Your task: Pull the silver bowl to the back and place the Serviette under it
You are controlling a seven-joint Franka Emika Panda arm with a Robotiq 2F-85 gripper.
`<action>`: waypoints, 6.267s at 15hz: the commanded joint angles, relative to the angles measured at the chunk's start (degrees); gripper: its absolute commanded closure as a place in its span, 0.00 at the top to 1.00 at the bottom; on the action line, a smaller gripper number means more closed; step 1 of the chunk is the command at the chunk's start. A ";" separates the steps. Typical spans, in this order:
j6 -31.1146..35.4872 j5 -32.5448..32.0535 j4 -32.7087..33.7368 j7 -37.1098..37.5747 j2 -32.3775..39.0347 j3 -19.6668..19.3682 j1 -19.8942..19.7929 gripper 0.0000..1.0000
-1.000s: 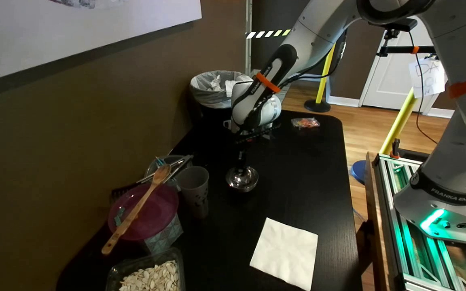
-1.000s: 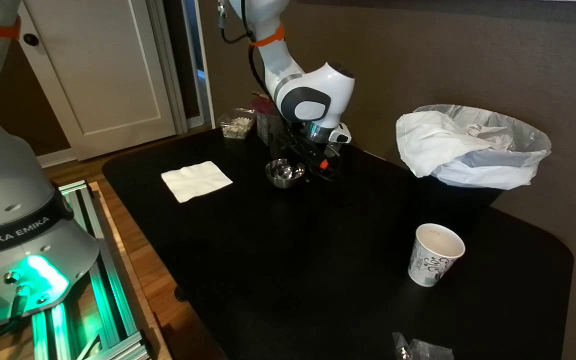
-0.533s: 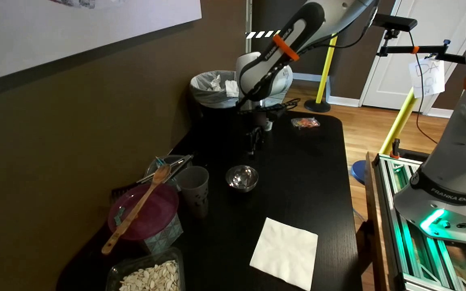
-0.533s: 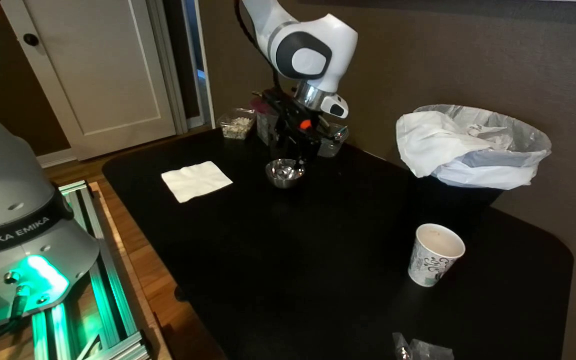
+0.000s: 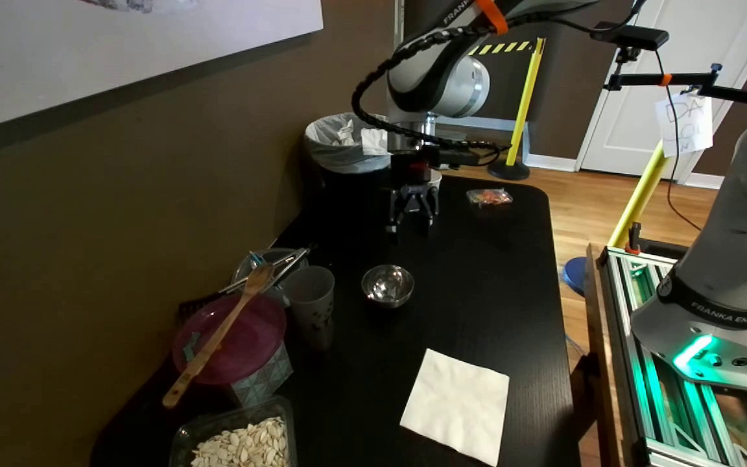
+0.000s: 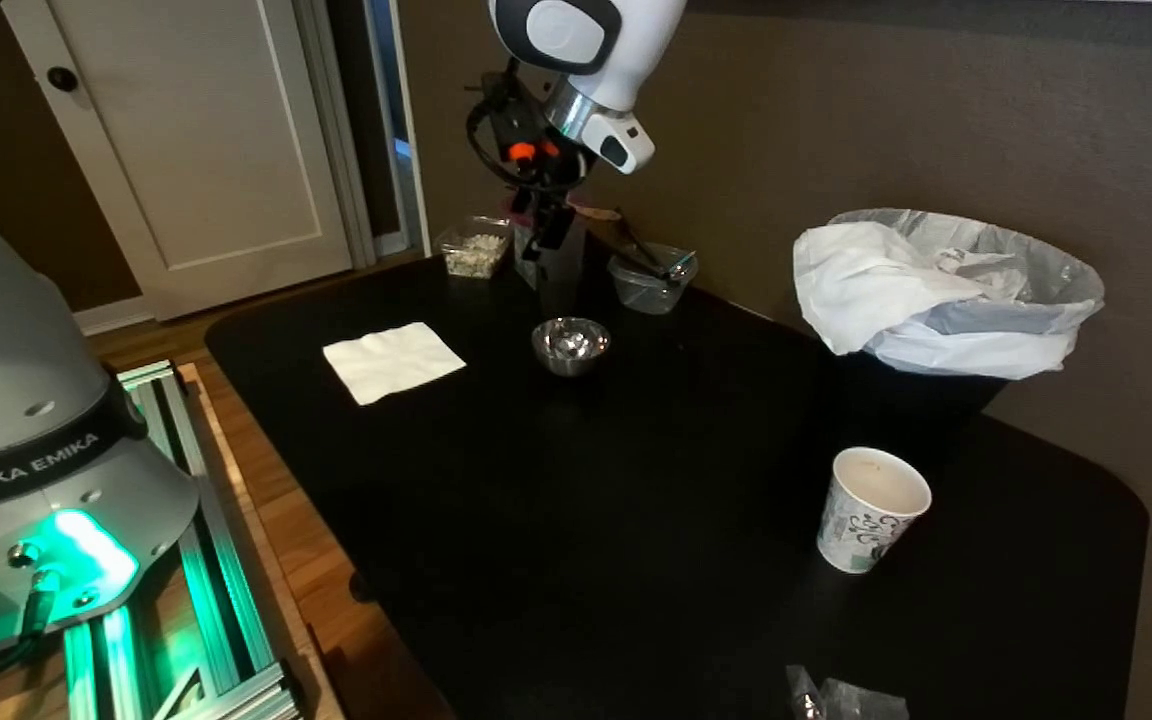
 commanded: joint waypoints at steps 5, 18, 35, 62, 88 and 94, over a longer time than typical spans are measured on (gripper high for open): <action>-0.27 0.10 0.48 -0.45 0.53 -2.59 1.59 1.00; -3.23 -7.79 -7.82 17.03 10.18 -2.73 6.61 1.00; -2.58 3.75 2.41 12.20 24.38 3.21 10.13 1.00; 5.48 3.41 6.43 31.24 31.15 -0.92 16.05 0.00; 2.60 -20.21 17.96 36.65 29.70 -6.74 18.70 0.02; 4.11 -24.57 21.49 34.41 32.48 -7.74 18.36 0.02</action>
